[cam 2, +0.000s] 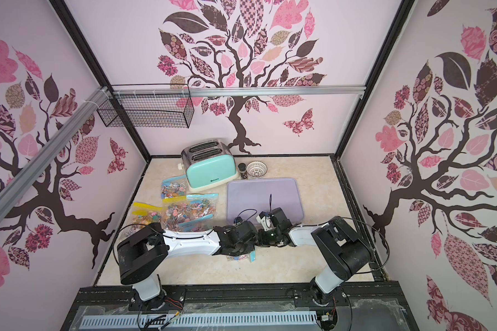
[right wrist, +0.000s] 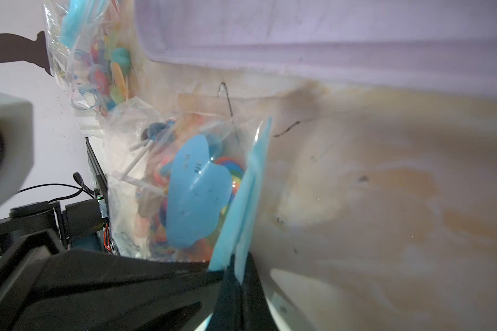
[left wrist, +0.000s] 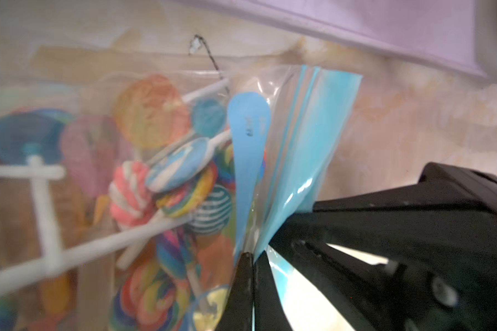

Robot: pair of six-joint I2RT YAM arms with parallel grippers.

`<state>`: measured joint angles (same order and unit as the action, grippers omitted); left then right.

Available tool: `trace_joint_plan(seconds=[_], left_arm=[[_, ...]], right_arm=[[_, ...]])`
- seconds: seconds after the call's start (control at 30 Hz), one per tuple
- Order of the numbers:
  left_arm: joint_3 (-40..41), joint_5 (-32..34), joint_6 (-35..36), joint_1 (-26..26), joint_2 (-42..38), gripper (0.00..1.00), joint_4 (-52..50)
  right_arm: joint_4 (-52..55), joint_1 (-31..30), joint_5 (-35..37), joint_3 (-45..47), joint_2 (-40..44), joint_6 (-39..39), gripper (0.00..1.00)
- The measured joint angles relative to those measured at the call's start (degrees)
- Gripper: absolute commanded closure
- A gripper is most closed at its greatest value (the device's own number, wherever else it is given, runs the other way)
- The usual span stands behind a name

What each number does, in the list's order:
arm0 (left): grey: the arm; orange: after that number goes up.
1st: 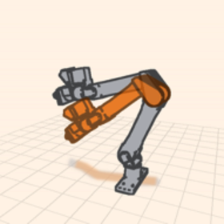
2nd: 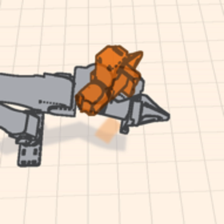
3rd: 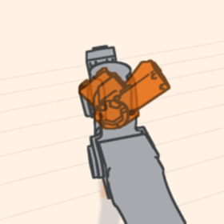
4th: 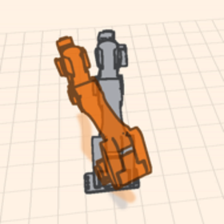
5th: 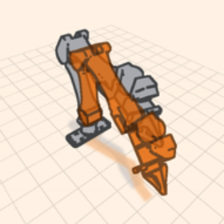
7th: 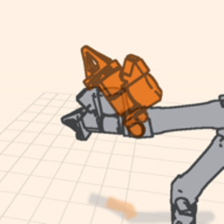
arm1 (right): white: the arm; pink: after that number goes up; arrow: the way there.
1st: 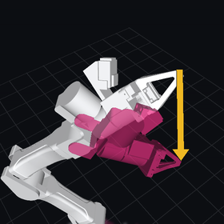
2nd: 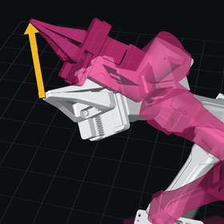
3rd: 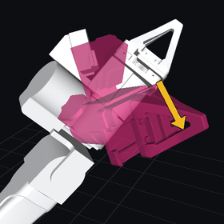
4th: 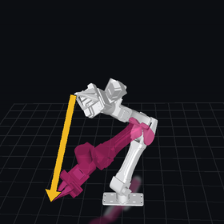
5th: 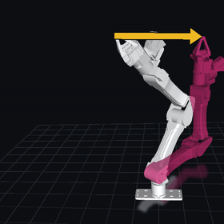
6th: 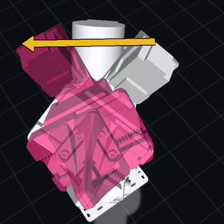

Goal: Pour candies out of the ziploc bag
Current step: Open the ziploc bag at the center of the board.

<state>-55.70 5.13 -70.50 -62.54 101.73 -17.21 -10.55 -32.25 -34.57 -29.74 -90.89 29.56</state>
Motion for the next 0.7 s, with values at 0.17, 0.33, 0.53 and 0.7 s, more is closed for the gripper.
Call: trace_joint_plan(seconds=[0.17,0.33,0.53,0.7], left_arm=[[1.92,1.44,-3.56,-0.02,-0.92,1.0,1.92],[3.37,2.38,-6.12,-0.13,-1.64,1.0,3.45],[4.63,5.44,-7.72,0.0,-2.6,1.0,3.32],[5.51,6.8,-8.02,0.07,-3.06,1.0,4.09]], right_arm=[[1.55,-2.05,4.31,-1.18,0.48,0.07,1.0],[2.67,-3.19,7.63,-1.64,1.25,0.15,1.0],[5.42,-3.32,11.93,-1.68,3.23,0.31,1.0],[7.48,-3.72,15.06,-1.7,4.66,0.42,1.0]])
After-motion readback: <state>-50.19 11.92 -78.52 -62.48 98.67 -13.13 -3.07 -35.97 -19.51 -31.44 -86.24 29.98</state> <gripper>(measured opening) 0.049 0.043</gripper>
